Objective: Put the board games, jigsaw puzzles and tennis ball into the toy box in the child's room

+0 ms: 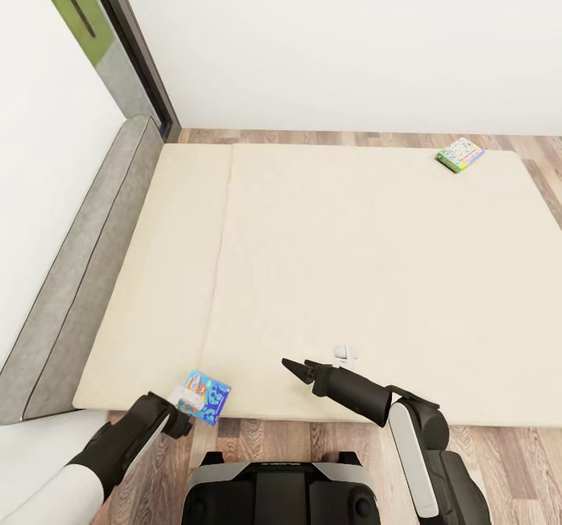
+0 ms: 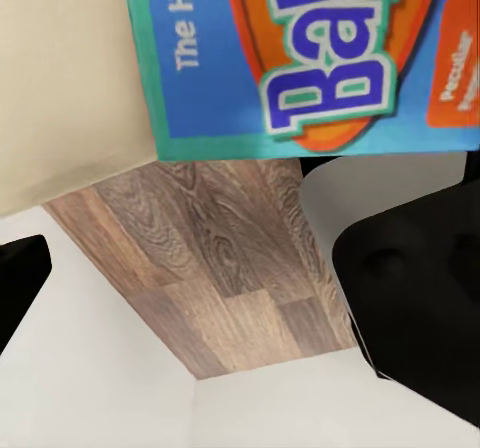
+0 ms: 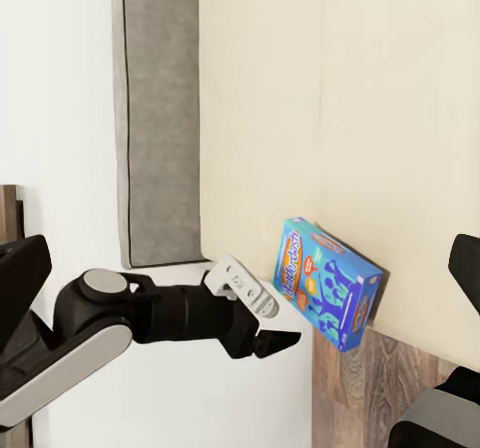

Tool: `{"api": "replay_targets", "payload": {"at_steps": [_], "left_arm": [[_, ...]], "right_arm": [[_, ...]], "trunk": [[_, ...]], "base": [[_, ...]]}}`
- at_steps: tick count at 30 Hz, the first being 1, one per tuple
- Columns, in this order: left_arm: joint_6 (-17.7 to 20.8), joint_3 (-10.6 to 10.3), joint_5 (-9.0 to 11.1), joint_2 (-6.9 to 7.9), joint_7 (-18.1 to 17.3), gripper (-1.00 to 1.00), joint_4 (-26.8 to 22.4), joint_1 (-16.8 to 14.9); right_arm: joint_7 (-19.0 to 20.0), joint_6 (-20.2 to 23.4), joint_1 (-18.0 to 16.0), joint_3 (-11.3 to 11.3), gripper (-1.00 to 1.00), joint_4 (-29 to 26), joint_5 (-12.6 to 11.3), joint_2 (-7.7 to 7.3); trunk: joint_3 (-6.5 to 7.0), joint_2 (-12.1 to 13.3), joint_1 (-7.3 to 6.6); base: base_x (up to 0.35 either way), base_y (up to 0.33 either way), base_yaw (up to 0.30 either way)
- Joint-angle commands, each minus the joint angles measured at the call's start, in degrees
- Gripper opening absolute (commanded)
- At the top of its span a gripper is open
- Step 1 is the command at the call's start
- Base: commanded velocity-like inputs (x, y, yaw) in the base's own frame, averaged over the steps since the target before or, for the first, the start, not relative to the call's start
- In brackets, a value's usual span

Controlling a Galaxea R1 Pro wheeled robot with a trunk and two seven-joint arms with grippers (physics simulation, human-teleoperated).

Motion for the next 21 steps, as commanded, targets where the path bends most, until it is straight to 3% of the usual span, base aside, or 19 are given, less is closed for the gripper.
{"api": "replay_targets", "payload": {"at_steps": [1,11,21], "left_arm": [[-0.05,-0.2,-0.52,-0.06,-0.24,1.0,0.0,-0.03],[-1.83,-0.2,-1.94,-0.63,-0.2,1.0,0.15,-0.03],[-2.43,-0.2,-2.11,-0.95,0.3,1.0,0.16,-0.03]], "right_arm": [[0.25,0.33,-0.03,-0.17,1.0,0.0,0.02,0.06],[0.25,0.33,-0.03,-0.23,1.0,-0.02,0.02,0.05],[0.25,0.33,-0.03,-0.23,1.0,-0.03,0.01,0.05]], "trunk": [[-0.05,-0.06,0.02],[-0.05,-0.06,0.02],[-0.05,-0.06,0.02]], "base": [[0.0,0.0,0.0],[0.0,0.0,0.0],[0.0,0.0,0.0]]}}
